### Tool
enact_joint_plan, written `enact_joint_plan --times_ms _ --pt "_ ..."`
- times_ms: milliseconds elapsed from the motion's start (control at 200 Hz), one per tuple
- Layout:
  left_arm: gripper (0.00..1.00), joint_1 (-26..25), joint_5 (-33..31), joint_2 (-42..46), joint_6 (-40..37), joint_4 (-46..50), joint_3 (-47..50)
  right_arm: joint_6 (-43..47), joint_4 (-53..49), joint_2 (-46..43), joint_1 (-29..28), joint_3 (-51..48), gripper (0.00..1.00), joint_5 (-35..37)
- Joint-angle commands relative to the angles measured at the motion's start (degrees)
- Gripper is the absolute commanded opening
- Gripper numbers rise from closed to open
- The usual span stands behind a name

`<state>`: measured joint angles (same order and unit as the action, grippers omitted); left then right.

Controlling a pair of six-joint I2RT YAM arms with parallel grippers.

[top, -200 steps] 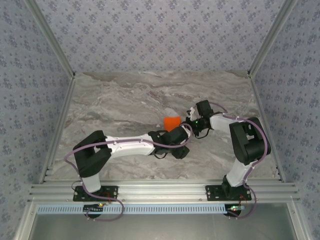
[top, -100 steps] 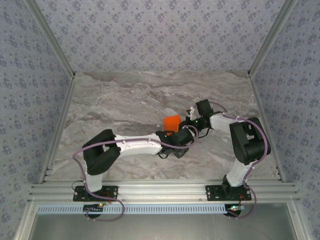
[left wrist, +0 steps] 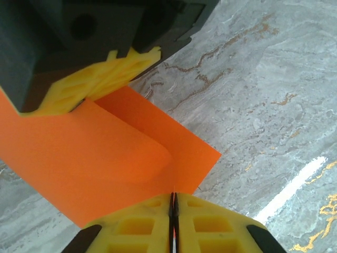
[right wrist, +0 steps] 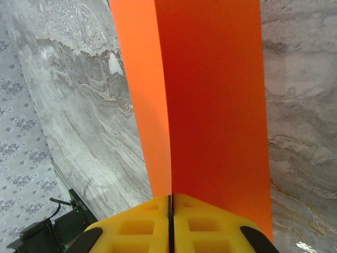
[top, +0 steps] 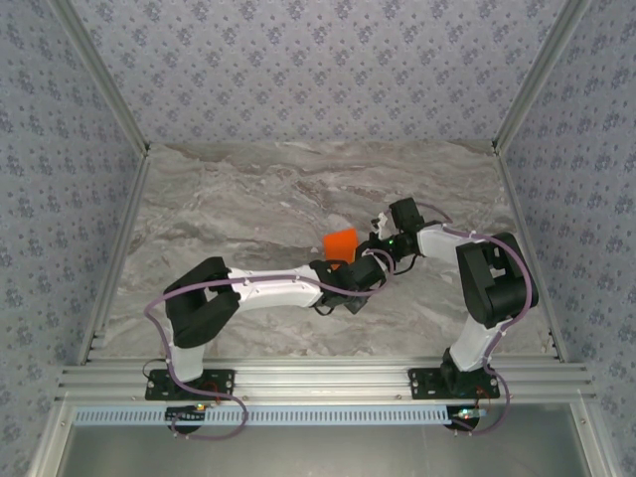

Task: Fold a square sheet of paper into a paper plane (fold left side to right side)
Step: Fold the paper at the center of the table.

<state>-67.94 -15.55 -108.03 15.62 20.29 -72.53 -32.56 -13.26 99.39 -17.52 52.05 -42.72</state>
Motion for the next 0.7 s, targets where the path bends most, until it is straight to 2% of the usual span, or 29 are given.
enact_joint_plan --times_ms 0,150,360,550,615,695 --pt "0.07 -0.4 -0.2 3.3 0.4 -1.6 0.9 1.1 -2.8 0.4 -0.3 1.6 0.08 0.7" --pt "0.00 0.0 1.4 3.9 0.6 -2.2 1.1 1.2 -2.8 0.5 -0.3 2.0 0.09 0.5" --pt "0.00 2.2 6.5 5.4 2.1 -3.3 2.4 1.5 -2.0 -2.0 0.6 2.8 0.15 1.0" --pt "0.00 5.4 14.3 7.7 4.3 -7.2 5.8 1.3 0.5 -8.1 2.7 1.5 0.39 1.9" --pt "0.00 6.8 17.7 8.4 5.4 -9.3 7.2 1.4 0.9 -10.1 3.8 0.4 0.44 1.8" --pt "0.00 8.7 21.9 9.4 6.6 -11.9 9.0 2.2 0.2 -12.2 5.0 -1.2 0.47 1.8"
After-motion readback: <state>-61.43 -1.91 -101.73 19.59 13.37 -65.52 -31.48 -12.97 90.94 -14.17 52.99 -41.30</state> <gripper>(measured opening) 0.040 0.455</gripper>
